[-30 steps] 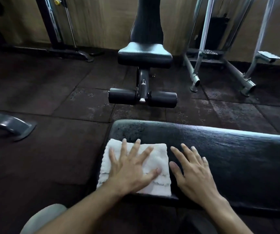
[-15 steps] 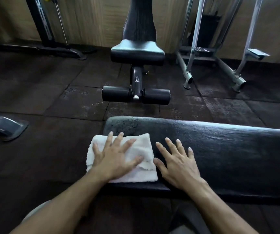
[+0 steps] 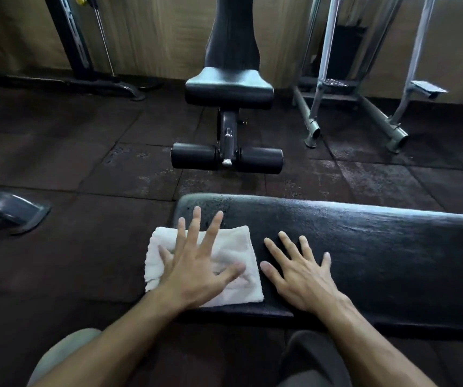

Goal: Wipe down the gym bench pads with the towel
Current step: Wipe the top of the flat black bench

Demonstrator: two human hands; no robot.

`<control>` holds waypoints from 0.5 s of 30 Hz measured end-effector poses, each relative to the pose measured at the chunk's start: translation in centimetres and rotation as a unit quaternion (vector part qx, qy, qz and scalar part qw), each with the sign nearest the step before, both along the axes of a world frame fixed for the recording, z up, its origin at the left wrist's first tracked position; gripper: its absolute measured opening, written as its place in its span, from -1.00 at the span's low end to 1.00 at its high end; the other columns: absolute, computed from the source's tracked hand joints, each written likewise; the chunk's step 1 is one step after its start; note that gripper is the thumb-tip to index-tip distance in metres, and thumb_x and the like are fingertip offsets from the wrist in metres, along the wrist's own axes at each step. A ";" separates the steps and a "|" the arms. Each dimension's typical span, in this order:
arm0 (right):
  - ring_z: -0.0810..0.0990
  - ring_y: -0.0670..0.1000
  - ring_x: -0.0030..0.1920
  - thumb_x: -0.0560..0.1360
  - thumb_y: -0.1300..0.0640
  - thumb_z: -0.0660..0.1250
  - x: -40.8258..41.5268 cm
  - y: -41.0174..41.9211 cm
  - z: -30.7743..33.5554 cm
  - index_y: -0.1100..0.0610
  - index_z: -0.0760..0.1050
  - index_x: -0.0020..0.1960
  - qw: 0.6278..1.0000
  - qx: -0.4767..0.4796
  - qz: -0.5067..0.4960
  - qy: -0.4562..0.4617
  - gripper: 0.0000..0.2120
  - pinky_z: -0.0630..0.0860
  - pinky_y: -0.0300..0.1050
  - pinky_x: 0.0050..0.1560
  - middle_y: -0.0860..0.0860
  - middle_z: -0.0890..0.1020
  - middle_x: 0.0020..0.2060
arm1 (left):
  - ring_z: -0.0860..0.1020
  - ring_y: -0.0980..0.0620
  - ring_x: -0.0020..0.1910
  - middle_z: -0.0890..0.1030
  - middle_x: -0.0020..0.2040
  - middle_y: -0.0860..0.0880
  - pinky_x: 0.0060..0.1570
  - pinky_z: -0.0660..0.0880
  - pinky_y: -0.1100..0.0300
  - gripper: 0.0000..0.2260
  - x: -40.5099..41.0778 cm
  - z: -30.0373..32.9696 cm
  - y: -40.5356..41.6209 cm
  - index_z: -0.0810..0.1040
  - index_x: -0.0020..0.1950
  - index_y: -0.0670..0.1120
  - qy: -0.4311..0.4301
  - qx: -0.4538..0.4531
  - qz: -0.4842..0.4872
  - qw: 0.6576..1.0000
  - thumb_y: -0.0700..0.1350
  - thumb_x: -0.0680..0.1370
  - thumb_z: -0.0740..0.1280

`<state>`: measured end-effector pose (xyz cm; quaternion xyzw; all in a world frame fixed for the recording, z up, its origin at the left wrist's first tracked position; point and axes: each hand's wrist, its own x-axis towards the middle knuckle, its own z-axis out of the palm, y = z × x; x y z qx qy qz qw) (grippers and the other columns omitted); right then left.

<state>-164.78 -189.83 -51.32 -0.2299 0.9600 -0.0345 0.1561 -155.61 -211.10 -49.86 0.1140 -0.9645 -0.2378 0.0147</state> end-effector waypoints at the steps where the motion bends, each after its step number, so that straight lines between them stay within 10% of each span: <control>1: -0.24 0.11 0.63 0.60 -0.42 -0.15 -0.1 0.1 -0.1 -0.32 -0.16 0.61 1.000 -0.003 -0.001 -0.007 -0.38 -0.10 0.49 0.49 -0.19 -0.19 0.64 | -0.30 -0.05 0.57 -0.38 0.56 0.16 0.43 -0.11 -0.34 -0.11 0.4 0.3 -0.1 -0.24 0.51 0.41 0.052 -0.006 -0.009 0.999 0.54 0.35 0.21; 5: -0.02 0.17 0.62 0.61 -0.38 -0.02 -0.1 -0.4 0.4 -0.26 0.16 0.57 0.999 -0.052 -0.009 0.005 -0.44 0.07 0.48 0.44 -0.11 0.05 0.62 | 0.40 -0.15 0.35 0.33 0.44 -0.01 0.26 0.43 -0.19 -0.33 3.4 -1.2 -4.0 0.45 0.37 0.11 0.151 -0.053 0.027 0.987 0.41 0.34 0.28; 8: 0.52 0.09 0.13 0.54 -0.36 0.08 1.9 -1.8 1.1 -0.06 0.57 0.02 0.966 -0.206 -0.016 0.154 -0.54 0.46 0.11 0.07 -0.07 0.50 0.08 | 0.51 -0.13 0.10 0.43 0.23 0.03 0.02 0.55 -0.13 -0.35 5.7 -2.4 -6.9 0.56 0.22 0.08 0.122 -0.064 0.090 0.986 0.47 0.31 0.24; 11: 0.49 -0.07 -0.05 0.50 -0.42 0.18 3.5 -3.8 2.2 -0.03 0.48 -0.07 0.980 -0.199 -0.023 -0.015 -0.55 0.45 -0.07 -0.04 -0.14 0.45 -0.10 | 0.53 0.05 0.09 0.43 0.20 0.15 0.00 0.57 -0.01 -0.26 6.4 -2.2 -7.7 0.60 0.19 0.14 0.074 -0.021 0.060 0.995 0.59 0.25 0.18; 15: 0.54 -0.03 -0.18 0.53 -0.14 0.35 3.1 -4.8 2.8 0.14 0.46 -0.15 0.954 -0.276 -0.090 -0.079 -0.66 0.54 -0.04 -0.13 -0.03 0.58 -0.19 | 0.57 0.14 -0.10 0.52 -0.01 0.20 -0.10 0.59 0.02 -0.67 5.7 -1.9 -7.6 0.65 0.01 0.10 0.129 -0.006 0.022 0.991 0.29 0.41 0.39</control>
